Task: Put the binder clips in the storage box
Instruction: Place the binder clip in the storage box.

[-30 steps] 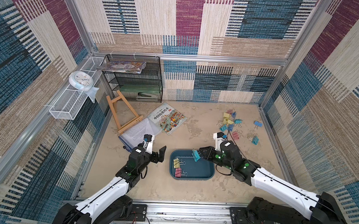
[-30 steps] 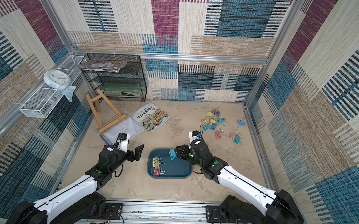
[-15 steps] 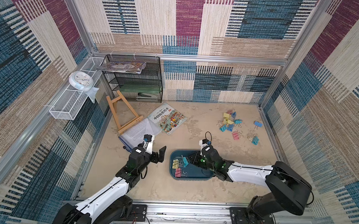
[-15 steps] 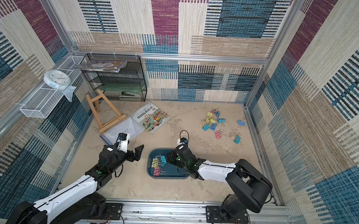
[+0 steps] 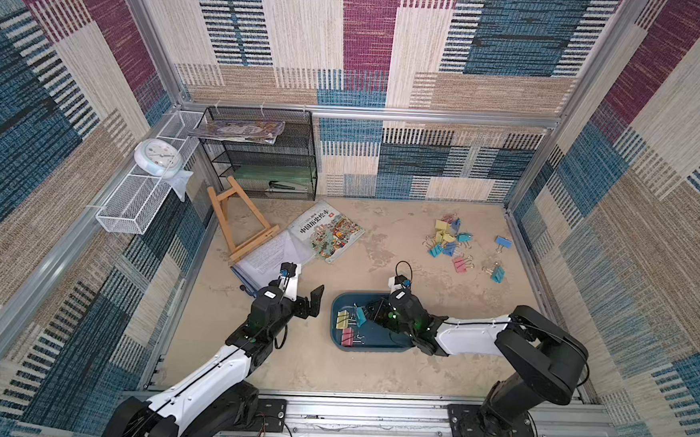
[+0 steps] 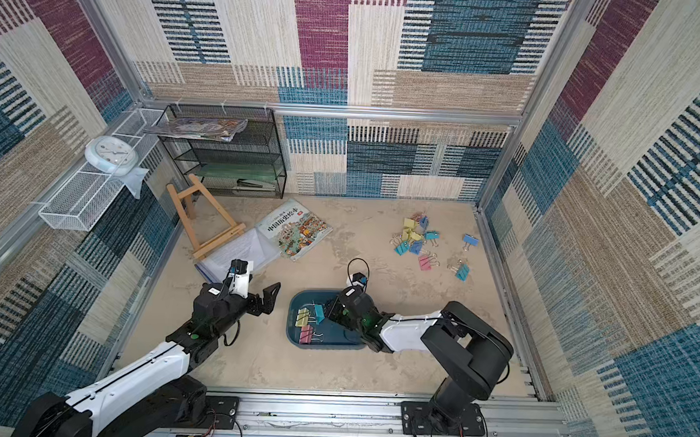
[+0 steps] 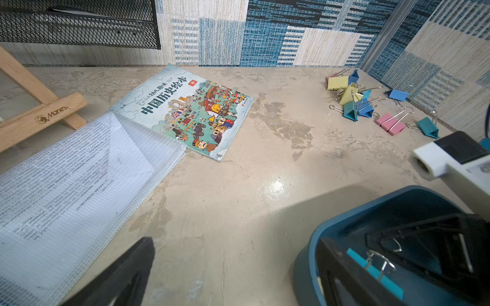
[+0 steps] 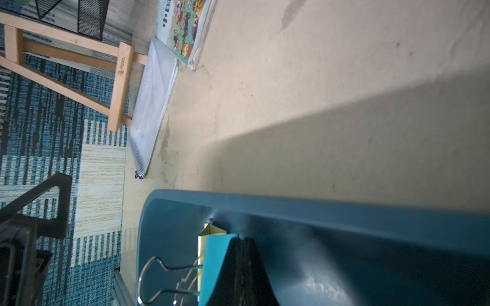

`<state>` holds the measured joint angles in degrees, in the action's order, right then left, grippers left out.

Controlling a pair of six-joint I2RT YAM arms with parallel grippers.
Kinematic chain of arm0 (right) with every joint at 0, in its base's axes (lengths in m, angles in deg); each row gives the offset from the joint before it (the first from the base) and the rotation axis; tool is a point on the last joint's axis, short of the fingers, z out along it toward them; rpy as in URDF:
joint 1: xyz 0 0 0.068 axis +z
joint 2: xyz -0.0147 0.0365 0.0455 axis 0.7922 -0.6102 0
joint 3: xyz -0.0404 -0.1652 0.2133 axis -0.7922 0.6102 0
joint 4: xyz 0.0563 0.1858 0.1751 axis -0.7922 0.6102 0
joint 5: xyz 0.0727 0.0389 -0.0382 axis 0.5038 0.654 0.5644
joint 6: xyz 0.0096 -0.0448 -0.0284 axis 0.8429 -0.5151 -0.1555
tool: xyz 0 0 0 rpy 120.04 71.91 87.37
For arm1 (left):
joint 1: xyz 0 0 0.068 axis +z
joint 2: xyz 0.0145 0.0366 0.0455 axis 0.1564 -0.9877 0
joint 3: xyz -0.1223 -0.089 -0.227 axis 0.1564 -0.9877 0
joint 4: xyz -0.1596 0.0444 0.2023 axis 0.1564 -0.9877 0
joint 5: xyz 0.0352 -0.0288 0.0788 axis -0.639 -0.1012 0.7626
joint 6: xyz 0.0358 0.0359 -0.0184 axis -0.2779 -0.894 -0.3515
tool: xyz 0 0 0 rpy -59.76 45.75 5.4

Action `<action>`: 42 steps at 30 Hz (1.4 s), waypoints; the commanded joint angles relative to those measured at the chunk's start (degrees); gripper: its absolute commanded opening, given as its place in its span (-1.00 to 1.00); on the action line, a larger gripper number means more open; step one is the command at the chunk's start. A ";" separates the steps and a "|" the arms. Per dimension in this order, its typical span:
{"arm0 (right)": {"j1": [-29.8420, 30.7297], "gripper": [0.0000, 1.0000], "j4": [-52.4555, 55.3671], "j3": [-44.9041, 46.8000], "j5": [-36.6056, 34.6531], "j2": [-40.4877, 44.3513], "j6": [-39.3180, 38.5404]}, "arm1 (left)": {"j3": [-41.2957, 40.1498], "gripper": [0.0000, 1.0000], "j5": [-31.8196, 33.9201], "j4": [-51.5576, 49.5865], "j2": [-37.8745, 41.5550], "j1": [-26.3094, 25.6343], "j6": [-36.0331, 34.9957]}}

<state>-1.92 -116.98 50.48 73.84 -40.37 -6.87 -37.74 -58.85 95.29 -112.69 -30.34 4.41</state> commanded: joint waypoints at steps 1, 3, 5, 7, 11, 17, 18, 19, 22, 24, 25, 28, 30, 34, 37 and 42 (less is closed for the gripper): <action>0.49 -1.00 -1.03 -1.28 -2.99 -1.49 -0.79 | -0.16 0.98 0.18 1.67 -0.10 0.12 -0.25; 0.98 -1.00 -0.52 -1.96 -3.90 -2.54 -0.51 | -0.22 0.98 0.22 1.67 -0.10 0.10 -0.25; 1.58 -1.00 0.47 -2.44 -5.32 -3.21 0.21 | -0.28 0.98 0.48 1.69 -0.05 0.08 -0.16; 2.23 -1.00 1.32 -2.83 -6.61 -3.69 0.53 | -0.36 0.98 0.53 1.74 0.04 0.07 -0.16; 3.26 -1.00 3.81 -4.00 -8.27 -4.92 -0.09 | -0.40 0.98 0.61 1.95 0.04 0.07 -0.16; 3.48 -0.77 9.85 -5.06 -9.86 -3.95 -1.17 | -0.47 0.98 0.53 2.06 0.04 0.12 -0.23; 3.49 -0.72 11.06 -5.37 -10.14 -3.60 -1.74 | -0.46 0.98 0.53 2.11 -0.04 0.07 -0.24; 3.44 -0.68 12.31 -5.76 -10.38 -3.26 -2.55 | -0.41 0.99 0.53 2.11 -0.07 0.07 -0.25; 3.44 -0.53 15.39 -6.66 -11.46 -2.30 -4.17 | -0.34 0.98 0.40 2.11 -0.11 0.07 -0.25; 3.48 -0.41 18.54 -6.89 -12.33 -1.75 -4.32 | -0.35 0.98 0.38 2.04 -0.10 0.07 -0.25; 3.49 -0.33 19.28 -7.00 -12.64 -1.46 -4.39 | -0.39 0.98 0.36 2.03 0.03 0.07 -0.25; 3.47 -0.18 21.13 -7.66 -12.93 -0.11 -6.23 | -0.40 0.98 0.35 2.03 0.01 0.07 -0.25; 3.49 -0.16 23.84 -8.67 -14.09 1.51 -6.99 | -0.34 0.99 0.35 2.03 0.03 0.08 -0.25; 3.41 0.05 31.66 -10.93 -20.36 7.56 -7.67 | -0.37 0.98 0.44 2.03 0.02 0.07 -0.25; 3.16 0.19 35.03 -11.83 -26.56 14.46 -11.51 | -0.46 0.98 0.45 2.02 0.03 0.08 -0.25; -4.84 0.21 35.85 -13.06 -27.54 24.79 -22.08 | -0.43 0.98 0.45 2.02 0.07 0.07 -0.25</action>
<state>-3.18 -83.86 38.31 49.25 -18.78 -21.58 -38.04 -58.63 95.71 -112.69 -30.34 4.41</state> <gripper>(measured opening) 0.604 0.989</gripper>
